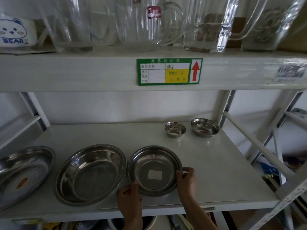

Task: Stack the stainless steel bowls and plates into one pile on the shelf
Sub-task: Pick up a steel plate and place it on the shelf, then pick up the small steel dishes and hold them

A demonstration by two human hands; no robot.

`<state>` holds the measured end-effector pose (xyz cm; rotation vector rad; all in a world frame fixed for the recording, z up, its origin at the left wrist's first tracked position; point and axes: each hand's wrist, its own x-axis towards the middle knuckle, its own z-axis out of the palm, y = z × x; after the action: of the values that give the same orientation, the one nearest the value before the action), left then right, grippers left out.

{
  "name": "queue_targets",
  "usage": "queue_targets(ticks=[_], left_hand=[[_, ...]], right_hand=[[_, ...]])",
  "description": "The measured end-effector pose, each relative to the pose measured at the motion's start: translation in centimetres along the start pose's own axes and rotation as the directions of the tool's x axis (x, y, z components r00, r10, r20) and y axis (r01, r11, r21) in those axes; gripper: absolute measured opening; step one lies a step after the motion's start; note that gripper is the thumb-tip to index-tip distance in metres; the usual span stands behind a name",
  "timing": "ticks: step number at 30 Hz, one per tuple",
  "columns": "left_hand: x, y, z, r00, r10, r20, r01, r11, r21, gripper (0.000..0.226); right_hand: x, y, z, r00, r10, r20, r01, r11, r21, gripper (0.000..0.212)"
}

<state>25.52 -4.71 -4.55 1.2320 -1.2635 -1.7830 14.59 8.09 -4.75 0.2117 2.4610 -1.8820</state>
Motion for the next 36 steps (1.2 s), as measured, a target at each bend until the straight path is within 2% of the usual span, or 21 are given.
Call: queue_targets(ticks=[3, 7, 11, 14, 19, 24, 29, 36], left_hand=[[-0.1, -0.4, -0.6, 0.995, 0.089, -0.044, -0.083, 0.989, 0.125, 0.033], [-1.8, 0.5, -0.5, 0.994, 0.094, -0.063, -0.086, 0.990, 0.114, 0.029], [-2.8, 2.7, 1.8, 0.981, 0.183, 0.063, -0.189, 0.978, 0.091, 0.029], [-3.9, 4.2, 4.4, 0.964, 0.187, 0.189, -0.201, 0.978, 0.061, 0.030], [-5.6, 5.1, 10.6, 0.914, 0.114, 0.388, -0.153, 0.986, 0.071, 0.026], [-6.4, 5.1, 18.2, 0.800, -0.033, 0.599, -0.039, 0.993, 0.108, 0.021], [-5.2, 2.9, 25.3, 0.756, -0.156, 0.636, 0.003, 0.972, 0.234, 0.026], [-3.6, 0.6, 32.8, 0.766, -0.303, 0.566, 0.157, 0.943, 0.292, 0.026]], right_hand=[[0.1, -0.1, -0.3, 1.000, 0.019, -0.016, -0.019, 1.000, -0.011, 0.025], [0.6, -0.2, -1.2, 0.998, 0.042, -0.044, -0.042, 0.999, 0.001, 0.031], [1.8, -0.9, -2.3, 0.992, 0.044, -0.114, -0.046, 0.999, -0.010, 0.034], [3.0, -1.7, -3.4, 0.993, 0.041, -0.110, -0.041, 0.999, 0.001, 0.034], [5.6, -2.9, -5.6, 0.988, 0.029, -0.149, -0.024, 0.999, 0.033, 0.032], [9.0, -3.0, -8.4, 0.988, 0.082, -0.132, -0.077, 0.996, 0.037, 0.036], [12.0, -2.6, -10.8, 0.985, 0.119, -0.124, -0.105, 0.988, 0.118, 0.038], [14.5, -1.9, -13.1, 0.985, 0.161, -0.055, -0.148, 0.972, 0.185, 0.036]])
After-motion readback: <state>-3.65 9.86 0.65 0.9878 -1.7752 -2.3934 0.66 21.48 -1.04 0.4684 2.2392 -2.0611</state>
